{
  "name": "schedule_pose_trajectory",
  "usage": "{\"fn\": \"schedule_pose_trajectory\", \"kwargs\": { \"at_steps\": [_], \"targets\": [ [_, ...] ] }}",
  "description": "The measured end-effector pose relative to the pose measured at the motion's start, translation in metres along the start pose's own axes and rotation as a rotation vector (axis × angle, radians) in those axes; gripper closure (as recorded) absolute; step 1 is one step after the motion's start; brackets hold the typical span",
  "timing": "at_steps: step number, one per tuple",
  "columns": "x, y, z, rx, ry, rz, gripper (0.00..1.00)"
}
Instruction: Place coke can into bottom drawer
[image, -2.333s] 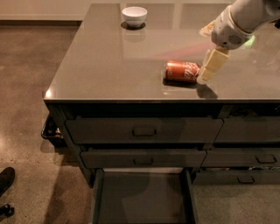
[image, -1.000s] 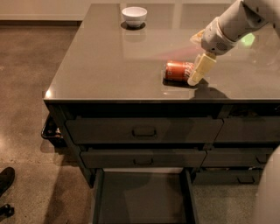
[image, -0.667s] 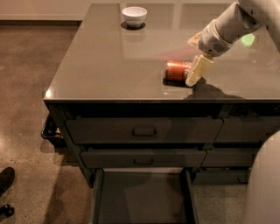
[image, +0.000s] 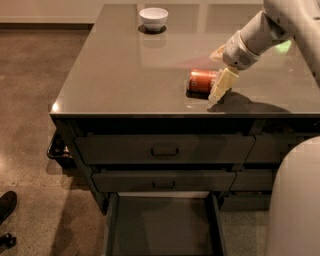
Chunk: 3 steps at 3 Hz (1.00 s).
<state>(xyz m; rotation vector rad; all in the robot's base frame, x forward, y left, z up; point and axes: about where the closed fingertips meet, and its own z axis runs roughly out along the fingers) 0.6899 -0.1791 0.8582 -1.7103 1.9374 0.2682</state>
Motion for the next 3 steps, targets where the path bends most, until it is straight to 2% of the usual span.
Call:
{"fn": "schedule_pose_trajectory", "kwargs": {
  "at_steps": [1,3],
  "targets": [
    [0.0001,0.0001,0.0006,-0.001,0.0,0.0,0.24],
    [0.0001,0.0001,0.0006,-0.001,0.0,0.0,0.7]
  ]
}}
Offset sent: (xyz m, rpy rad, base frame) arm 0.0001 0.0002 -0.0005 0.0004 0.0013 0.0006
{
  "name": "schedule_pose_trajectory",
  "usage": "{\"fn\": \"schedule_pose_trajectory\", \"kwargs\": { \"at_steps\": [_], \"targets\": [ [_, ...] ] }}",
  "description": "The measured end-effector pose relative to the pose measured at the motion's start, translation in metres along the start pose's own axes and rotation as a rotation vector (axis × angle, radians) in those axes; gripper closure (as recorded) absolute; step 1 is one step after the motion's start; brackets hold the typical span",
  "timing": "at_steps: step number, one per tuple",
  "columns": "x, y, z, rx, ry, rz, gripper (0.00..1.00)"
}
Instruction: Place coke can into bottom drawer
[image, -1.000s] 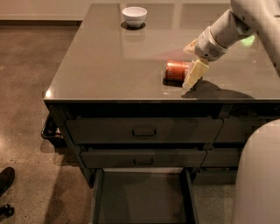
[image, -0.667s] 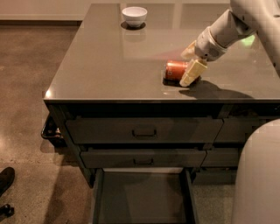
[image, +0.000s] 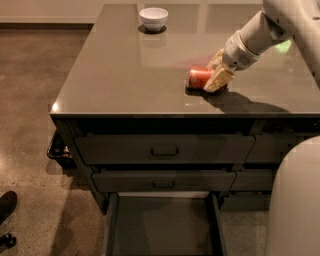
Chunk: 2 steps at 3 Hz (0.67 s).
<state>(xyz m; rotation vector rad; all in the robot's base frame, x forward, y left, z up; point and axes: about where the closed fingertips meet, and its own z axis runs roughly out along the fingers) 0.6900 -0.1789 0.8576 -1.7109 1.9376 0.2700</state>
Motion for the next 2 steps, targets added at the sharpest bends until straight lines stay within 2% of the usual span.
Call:
{"fn": "schedule_pose_trajectory", "kwargs": {
  "at_steps": [1,2],
  "targets": [
    [-0.006,0.01,-0.003,-0.005,-0.009,-0.022,0.93],
    [-0.015,0.041,-0.006,-0.048,-0.028,-0.088,1.0]
  ]
}}
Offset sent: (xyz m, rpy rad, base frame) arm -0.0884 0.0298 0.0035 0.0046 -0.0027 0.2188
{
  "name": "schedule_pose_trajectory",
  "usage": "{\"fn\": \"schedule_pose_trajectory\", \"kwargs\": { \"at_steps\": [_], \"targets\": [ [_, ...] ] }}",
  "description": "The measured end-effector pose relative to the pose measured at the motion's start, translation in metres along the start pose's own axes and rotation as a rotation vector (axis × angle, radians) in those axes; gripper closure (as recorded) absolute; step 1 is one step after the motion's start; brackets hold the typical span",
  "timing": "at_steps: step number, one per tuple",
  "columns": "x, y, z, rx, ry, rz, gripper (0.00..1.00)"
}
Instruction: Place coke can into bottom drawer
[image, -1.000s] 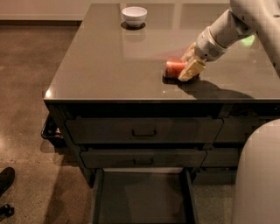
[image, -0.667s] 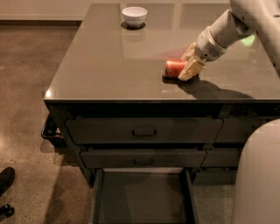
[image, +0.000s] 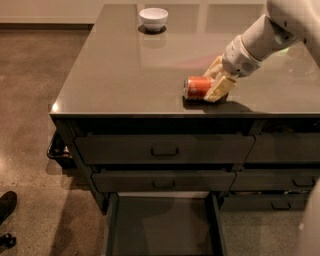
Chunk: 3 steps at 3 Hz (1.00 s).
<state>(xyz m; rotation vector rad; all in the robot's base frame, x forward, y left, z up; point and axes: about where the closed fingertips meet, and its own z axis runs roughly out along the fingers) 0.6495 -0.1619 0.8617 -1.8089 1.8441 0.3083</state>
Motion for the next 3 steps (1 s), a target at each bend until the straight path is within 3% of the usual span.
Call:
{"fn": "schedule_pose_trajectory", "kwargs": {
  "at_steps": [1,2,3],
  "targets": [
    [-0.002,0.033,0.008,-0.064,-0.027,-0.051,1.0],
    [-0.004,0.032,0.005,-0.064,-0.026,-0.051,1.0],
    [-0.005,0.054,-0.014,-0.041,-0.006,-0.089,1.0]
  ]
}}
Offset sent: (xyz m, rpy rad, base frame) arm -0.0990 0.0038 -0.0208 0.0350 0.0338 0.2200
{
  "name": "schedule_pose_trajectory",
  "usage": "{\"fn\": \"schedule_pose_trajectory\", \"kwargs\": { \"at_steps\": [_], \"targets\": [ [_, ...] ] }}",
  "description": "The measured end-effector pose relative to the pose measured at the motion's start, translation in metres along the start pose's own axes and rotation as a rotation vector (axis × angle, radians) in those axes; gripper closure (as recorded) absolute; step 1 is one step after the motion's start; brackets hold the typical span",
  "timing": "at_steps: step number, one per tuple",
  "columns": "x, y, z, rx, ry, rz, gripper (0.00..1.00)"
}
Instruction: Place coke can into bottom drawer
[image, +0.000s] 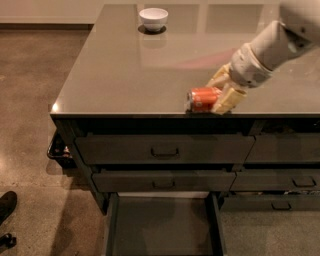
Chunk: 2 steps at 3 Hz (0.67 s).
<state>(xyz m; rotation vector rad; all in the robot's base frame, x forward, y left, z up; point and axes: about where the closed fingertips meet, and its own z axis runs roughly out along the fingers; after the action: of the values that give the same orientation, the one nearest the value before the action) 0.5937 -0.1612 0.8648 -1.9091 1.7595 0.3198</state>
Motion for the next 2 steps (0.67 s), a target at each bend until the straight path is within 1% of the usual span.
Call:
{"fn": "schedule_pose_trajectory", "kwargs": {
  "at_steps": [1,2],
  "targets": [
    [-0.022,0.0249,-0.0358,0.079,0.075,-0.024,1.0],
    [-0.022,0.025,-0.0358,0.079,0.075,-0.024,1.0]
  ]
}}
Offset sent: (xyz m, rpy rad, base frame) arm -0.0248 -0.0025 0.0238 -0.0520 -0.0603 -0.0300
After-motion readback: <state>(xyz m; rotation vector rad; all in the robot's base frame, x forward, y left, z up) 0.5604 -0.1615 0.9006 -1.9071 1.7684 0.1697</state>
